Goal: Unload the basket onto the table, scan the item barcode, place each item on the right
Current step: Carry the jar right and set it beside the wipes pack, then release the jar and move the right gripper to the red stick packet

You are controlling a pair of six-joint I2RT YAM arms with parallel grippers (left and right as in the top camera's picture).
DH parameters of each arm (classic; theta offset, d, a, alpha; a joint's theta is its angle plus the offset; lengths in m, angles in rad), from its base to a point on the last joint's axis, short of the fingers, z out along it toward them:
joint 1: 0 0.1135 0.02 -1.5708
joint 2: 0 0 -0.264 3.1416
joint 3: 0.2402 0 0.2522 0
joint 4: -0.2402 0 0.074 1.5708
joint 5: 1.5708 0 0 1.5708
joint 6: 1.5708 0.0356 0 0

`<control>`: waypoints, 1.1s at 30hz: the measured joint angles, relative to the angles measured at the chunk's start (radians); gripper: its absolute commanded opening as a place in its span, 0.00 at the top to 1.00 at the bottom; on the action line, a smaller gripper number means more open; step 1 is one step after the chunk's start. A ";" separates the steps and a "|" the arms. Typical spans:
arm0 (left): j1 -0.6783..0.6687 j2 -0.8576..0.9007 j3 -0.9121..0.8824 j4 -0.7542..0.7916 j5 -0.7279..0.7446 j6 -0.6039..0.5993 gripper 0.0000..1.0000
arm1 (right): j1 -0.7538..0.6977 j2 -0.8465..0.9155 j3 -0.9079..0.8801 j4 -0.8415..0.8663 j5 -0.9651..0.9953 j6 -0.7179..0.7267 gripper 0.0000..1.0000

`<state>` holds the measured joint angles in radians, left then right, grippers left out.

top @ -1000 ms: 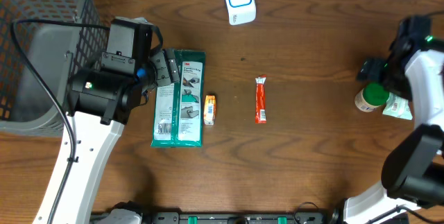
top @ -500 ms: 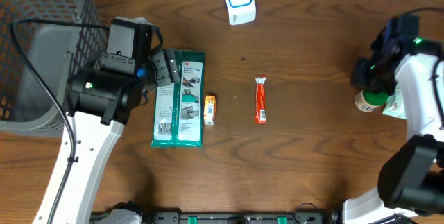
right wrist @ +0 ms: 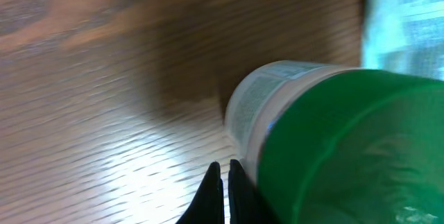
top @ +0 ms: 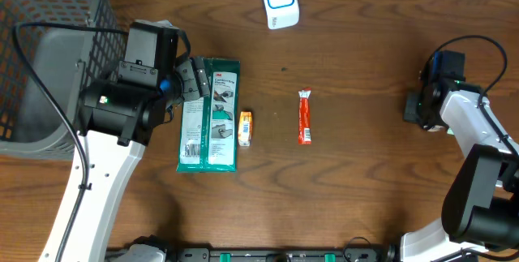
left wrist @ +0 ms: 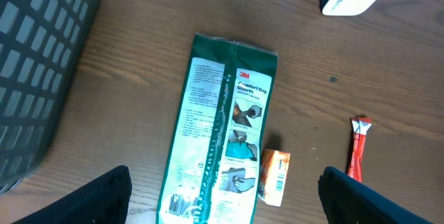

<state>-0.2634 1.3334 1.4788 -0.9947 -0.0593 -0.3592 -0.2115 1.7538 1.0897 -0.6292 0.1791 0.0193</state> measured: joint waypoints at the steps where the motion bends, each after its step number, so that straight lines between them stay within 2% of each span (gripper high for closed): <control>1: 0.000 0.000 0.000 0.000 0.000 0.000 0.14 | 0.000 0.000 0.000 0.005 0.018 -0.003 0.98; 13: 0.000 0.000 0.000 0.000 0.000 0.000 0.14 | -0.038 0.000 0.000 0.034 0.099 0.007 0.85; 15: 0.000 0.000 0.000 0.000 0.000 0.000 0.14 | -0.046 0.000 0.000 0.032 0.093 0.031 0.77; 19: 0.000 0.000 0.000 0.000 0.000 0.000 0.14 | -0.046 0.000 0.000 0.038 -0.080 0.074 0.65; 25: 0.000 0.000 0.000 0.000 0.000 0.000 0.14 | 0.023 0.000 0.000 0.044 -0.439 0.113 0.57; 33: 0.000 0.000 0.000 0.000 0.000 0.000 0.13 | 0.292 0.000 -0.001 0.133 -0.558 0.171 0.48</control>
<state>-0.2634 1.3334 1.4792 -0.9943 -0.0593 -0.3592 0.0803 1.7538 1.0889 -0.4961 -0.3790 0.1898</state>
